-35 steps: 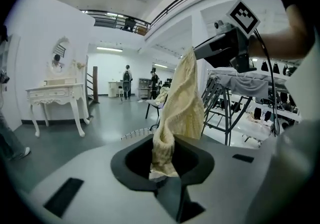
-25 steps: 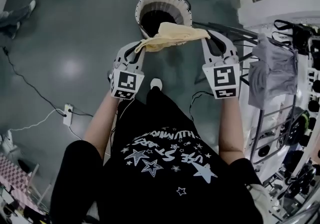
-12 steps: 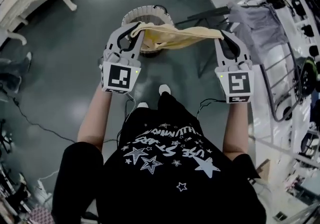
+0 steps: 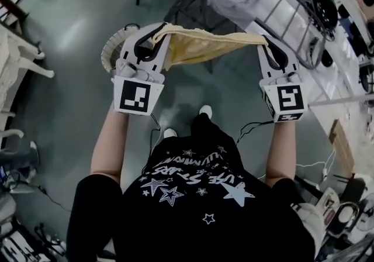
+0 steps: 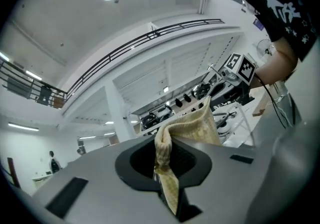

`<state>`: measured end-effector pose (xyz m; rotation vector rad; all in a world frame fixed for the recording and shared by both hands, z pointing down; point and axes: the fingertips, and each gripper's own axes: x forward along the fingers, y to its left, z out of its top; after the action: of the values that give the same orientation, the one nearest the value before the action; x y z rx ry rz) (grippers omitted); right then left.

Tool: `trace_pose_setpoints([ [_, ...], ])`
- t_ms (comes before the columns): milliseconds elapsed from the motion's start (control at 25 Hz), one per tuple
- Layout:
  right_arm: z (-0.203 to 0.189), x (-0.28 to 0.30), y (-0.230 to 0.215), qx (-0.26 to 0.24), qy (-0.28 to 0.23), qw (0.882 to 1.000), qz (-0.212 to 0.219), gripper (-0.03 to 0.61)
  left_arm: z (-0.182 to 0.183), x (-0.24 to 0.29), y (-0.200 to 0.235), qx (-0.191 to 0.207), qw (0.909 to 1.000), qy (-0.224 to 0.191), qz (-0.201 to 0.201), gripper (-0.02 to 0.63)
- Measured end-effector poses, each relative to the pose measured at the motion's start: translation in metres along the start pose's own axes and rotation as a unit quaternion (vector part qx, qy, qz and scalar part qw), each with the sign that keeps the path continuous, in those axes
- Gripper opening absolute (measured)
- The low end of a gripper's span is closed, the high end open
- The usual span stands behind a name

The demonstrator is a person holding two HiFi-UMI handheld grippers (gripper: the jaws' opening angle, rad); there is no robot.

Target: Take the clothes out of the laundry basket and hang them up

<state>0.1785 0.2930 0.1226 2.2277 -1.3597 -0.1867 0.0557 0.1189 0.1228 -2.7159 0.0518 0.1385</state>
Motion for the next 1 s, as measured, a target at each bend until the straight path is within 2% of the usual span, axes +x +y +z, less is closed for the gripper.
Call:
trace_pose_setpoints([
  [160, -0.022, -0.053, -0.051, 0.009, 0.009, 0.998, -0.068, 0.040, 0.036, 0.045, -0.048, 0.007, 0.9976, -0.038, -0.057, 0.045],
  [480, -0.071, -0.130, -0.149, 0.022, 0.007, 0.991, -0.131, 0.038, 0.095, 0.134, -0.135, 0.011, 0.9904, -0.074, -0.116, 0.045],
  [640, -0.087, -0.154, -0.196, 0.031, -0.004, 0.990, -0.139, 0.039, 0.117, 0.174, -0.168, 0.026, 0.9882, -0.079, -0.129, 0.046],
  [760, -0.095, -0.159, -0.225, 0.010, -0.017, 0.990, -0.136, 0.040, 0.124, 0.204, -0.182, 0.009, 0.9879, -0.075, -0.135, 0.045],
  [880, -0.102, -0.157, -0.247, -0.003, -0.027, 0.990, -0.137, 0.039, 0.127, 0.233, -0.189, 0.013, 0.9890, -0.070, -0.129, 0.044],
  [1000, -0.114, -0.157, -0.275, 0.008, -0.017, 0.991, -0.131, 0.040, 0.131, 0.266, -0.199, 0.020, 0.9903, -0.061, -0.123, 0.045],
])
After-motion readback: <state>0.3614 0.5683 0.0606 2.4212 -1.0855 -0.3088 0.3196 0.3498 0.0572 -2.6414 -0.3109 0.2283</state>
